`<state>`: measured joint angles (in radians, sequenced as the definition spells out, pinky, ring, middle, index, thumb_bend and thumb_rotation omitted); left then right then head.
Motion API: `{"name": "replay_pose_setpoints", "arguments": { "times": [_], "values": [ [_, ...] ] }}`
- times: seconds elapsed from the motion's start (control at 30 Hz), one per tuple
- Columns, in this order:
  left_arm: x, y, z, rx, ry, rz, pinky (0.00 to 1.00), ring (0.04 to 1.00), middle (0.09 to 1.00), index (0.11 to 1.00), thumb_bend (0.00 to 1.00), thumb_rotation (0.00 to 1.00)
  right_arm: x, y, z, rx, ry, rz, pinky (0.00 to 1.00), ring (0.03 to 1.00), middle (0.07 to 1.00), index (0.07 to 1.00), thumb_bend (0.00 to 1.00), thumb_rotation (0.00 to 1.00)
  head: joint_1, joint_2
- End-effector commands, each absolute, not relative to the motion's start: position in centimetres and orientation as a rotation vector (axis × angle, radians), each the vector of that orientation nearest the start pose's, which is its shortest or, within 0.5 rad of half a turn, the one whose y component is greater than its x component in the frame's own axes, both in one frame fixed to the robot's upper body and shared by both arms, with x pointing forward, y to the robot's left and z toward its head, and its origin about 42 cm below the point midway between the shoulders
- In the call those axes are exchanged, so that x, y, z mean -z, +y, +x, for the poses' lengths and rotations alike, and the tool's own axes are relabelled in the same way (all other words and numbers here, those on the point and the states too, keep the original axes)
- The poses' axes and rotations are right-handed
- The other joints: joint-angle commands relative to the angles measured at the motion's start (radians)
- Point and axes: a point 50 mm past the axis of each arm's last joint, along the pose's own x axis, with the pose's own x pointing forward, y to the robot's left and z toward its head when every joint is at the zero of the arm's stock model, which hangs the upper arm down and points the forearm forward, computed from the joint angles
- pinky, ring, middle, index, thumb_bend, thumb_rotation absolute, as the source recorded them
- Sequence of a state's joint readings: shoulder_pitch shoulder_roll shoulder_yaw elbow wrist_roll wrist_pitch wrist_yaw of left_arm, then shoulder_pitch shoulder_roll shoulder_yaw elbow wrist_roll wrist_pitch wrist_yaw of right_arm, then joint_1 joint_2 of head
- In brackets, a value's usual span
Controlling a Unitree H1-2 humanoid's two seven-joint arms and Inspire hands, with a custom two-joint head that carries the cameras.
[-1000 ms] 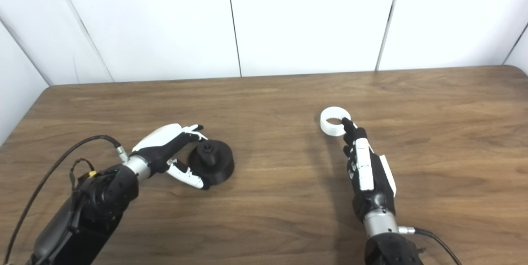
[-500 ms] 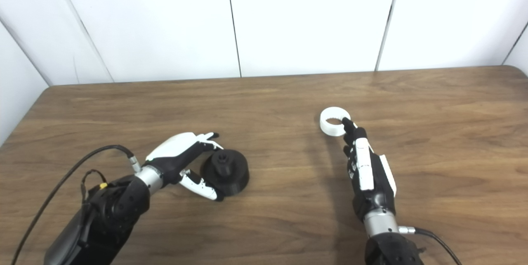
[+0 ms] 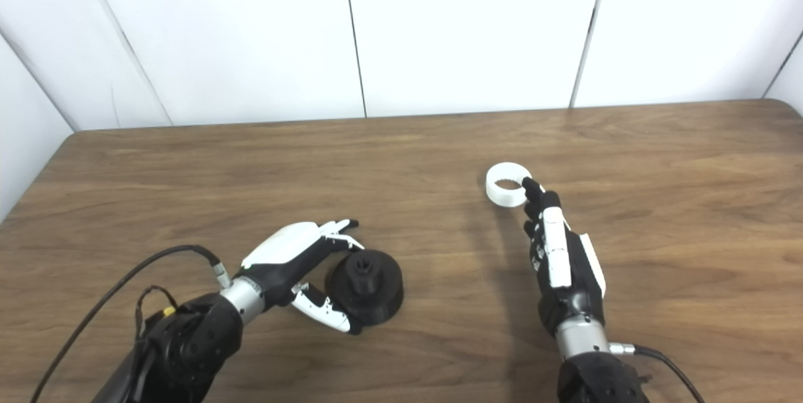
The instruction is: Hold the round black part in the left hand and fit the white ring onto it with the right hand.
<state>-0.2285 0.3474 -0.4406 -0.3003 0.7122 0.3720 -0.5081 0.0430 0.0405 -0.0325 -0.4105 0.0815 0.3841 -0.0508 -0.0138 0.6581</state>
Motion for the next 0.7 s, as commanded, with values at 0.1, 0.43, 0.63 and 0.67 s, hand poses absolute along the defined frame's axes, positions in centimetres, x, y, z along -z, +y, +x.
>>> {"name": "replay_pose_setpoints", "arguments": {
  "times": [0.1, 0.43, 0.63, 0.67],
  "values": [
    [-19.3, 16.9, 30.3, 0.616, -0.079, 1.115, 0.93, 1.0, 1.0, 0.717, 0.94, 0.28, -18.2, -20.9, 25.7, 0.063, -0.042, 0.12, 1.0, 0.989, 0.97, 0.92, 0.55, 1.0, -0.004, 0.002],
    [-19.2, 16.0, 29.4, 0.66, -0.1, 1.115, 1.0, 1.0, 1.0, 0.714, 0.93, 0.27, -18.3, -21.1, 25.5, 0.064, -0.044, 0.119, 1.0, 0.988, 0.972, 0.919, 0.56, 1.0, -0.008, 0.007],
    [-19.3, 16.1, 29.5, 0.653, -0.092, 1.119, 1.0, 1.0, 1.0, 0.715, 0.93, 0.28, -18.4, -21.2, 25.5, 0.067, -0.039, 0.105, 1.0, 0.98, 0.965, 0.917, 0.58, 1.0, -0.006, 0.008],
    [-19.3, 16.1, 29.5, 0.652, -0.09, 1.119, 1.0, 1.0, 1.0, 0.716, 0.93, 0.27, -18.5, -21.2, 25.5, 0.066, -0.038, 0.102, 1.0, 0.98, 0.964, 0.915, 0.58, 1.0, -0.008, 0.009]
  ]
}}
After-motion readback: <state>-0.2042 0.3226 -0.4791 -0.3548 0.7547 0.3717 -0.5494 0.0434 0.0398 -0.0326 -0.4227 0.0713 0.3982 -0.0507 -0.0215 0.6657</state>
